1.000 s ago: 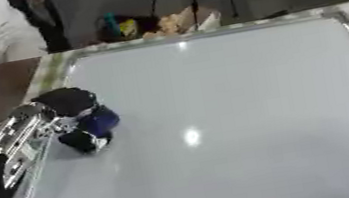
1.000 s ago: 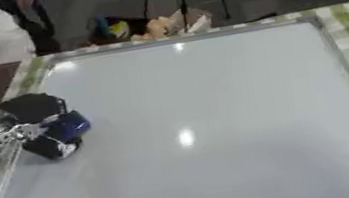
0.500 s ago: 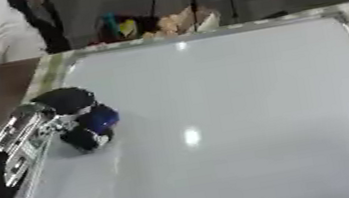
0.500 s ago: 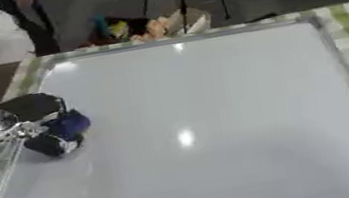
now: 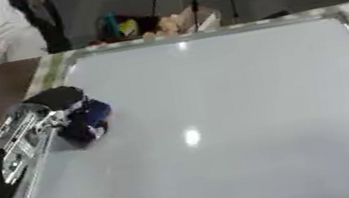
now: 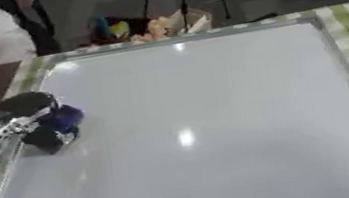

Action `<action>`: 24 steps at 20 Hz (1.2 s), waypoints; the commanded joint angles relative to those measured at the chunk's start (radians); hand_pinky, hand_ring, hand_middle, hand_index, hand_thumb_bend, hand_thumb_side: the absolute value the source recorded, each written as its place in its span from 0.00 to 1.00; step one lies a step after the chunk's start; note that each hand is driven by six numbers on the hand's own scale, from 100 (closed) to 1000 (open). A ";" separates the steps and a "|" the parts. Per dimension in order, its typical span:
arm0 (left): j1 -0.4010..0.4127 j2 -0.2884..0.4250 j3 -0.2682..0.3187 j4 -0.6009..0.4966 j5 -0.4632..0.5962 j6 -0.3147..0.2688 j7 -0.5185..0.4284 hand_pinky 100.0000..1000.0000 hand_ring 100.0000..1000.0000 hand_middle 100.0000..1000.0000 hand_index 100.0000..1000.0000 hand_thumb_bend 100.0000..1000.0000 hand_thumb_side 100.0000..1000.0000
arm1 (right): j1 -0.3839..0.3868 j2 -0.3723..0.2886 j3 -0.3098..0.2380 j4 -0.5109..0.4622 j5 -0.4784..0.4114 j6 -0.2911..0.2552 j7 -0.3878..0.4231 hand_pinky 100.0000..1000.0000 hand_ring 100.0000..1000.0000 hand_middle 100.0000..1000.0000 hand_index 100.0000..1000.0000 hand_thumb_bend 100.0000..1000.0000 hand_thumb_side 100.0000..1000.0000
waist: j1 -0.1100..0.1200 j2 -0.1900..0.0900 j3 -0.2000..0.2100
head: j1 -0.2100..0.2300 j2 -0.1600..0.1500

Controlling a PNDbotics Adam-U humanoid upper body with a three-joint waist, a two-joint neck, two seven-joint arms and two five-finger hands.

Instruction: Wipe the whiteboard clean with a brush.

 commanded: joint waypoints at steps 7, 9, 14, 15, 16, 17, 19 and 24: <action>0.000 0.025 0.047 0.097 -0.082 0.011 0.053 0.34 0.47 0.28 0.39 0.00 0.52 | -0.007 -0.015 -0.002 -0.015 0.009 -0.001 -0.004 0.79 0.73 0.50 0.80 0.00 0.93 | -0.005 -0.015 0.005 | 0.000 -0.009; 0.001 0.025 0.054 0.109 -0.086 0.012 0.058 0.34 0.47 0.28 0.39 0.00 0.52 | -0.006 -0.015 -0.003 -0.015 0.009 -0.001 -0.005 0.79 0.73 0.50 0.80 0.00 0.93 | -0.006 -0.016 0.006 | -0.001 -0.009; 0.007 0.025 0.045 0.091 -0.059 -0.010 0.062 0.34 0.46 0.28 0.38 0.00 0.53 | -0.006 -0.014 -0.002 -0.015 0.009 -0.001 -0.005 0.79 0.73 0.50 0.80 0.00 0.93 | -0.008 -0.016 0.007 | 0.000 -0.012; 0.011 0.028 0.040 0.076 -0.050 -0.018 0.063 0.34 0.46 0.28 0.38 0.00 0.53 | -0.006 -0.014 -0.002 -0.015 0.009 -0.001 -0.005 0.79 0.73 0.50 0.80 0.00 0.93 | -0.008 -0.015 0.007 | 0.000 -0.012; 0.015 0.031 0.037 0.064 -0.043 -0.021 0.062 0.34 0.46 0.28 0.38 0.00 0.53 | -0.006 -0.014 -0.002 -0.015 0.010 -0.001 -0.005 0.79 0.73 0.50 0.80 0.00 0.93 | -0.008 -0.015 0.007 | 0.000 -0.013; 0.018 0.033 0.027 0.044 -0.035 -0.031 0.061 0.33 0.46 0.28 0.38 0.00 0.53 | -0.006 -0.013 -0.002 -0.015 0.010 -0.001 -0.006 0.79 0.73 0.50 0.80 0.00 0.93 | -0.008 -0.015 0.006 | 0.001 -0.013; 0.027 0.040 0.006 -0.007 -0.018 -0.054 0.057 0.33 0.46 0.28 0.38 0.00 0.54 | -0.007 -0.013 -0.002 -0.015 0.010 0.000 -0.006 0.79 0.73 0.50 0.80 0.00 0.93 | -0.008 -0.015 0.005 | 0.002 -0.013; 0.029 0.045 -0.013 -0.074 0.008 -0.064 0.033 0.33 0.46 0.28 0.38 0.00 0.54 | -0.006 -0.013 -0.001 -0.015 0.010 0.000 -0.007 0.79 0.73 0.50 0.80 0.00 0.93 | -0.007 -0.016 0.002 | 0.004 -0.015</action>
